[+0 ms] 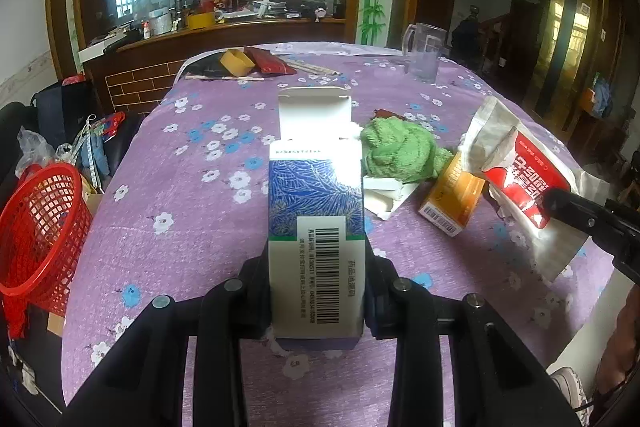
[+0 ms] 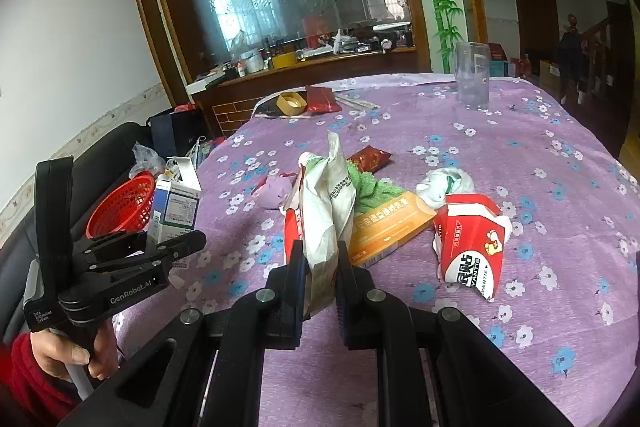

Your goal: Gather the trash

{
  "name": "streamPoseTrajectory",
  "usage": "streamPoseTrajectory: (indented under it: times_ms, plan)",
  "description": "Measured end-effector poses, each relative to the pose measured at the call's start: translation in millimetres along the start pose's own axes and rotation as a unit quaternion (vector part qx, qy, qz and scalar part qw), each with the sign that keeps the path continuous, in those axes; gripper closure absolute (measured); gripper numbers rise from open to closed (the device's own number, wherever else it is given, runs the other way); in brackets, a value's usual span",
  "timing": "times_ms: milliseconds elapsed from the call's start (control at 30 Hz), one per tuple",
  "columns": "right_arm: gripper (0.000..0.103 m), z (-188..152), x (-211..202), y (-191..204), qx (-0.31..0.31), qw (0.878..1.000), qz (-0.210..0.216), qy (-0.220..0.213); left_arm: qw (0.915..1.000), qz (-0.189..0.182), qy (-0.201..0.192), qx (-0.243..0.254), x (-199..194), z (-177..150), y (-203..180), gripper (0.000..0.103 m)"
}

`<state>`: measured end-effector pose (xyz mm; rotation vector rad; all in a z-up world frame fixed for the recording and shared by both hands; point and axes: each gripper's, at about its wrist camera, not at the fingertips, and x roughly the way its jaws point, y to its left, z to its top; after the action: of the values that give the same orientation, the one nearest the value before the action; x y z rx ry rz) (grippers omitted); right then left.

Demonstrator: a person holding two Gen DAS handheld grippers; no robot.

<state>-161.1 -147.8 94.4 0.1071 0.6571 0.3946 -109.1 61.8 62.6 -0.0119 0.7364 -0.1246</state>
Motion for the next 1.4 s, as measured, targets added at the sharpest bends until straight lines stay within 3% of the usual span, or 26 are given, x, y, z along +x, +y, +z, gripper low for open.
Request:
streamPoseTrajectory:
  times_ms: [1400]
  plan:
    - [0.089,-1.0,12.4,12.4,-0.009,1.000,0.000,0.013,0.9992,0.012,0.001,-0.037,3.3,-1.2,38.0,0.070]
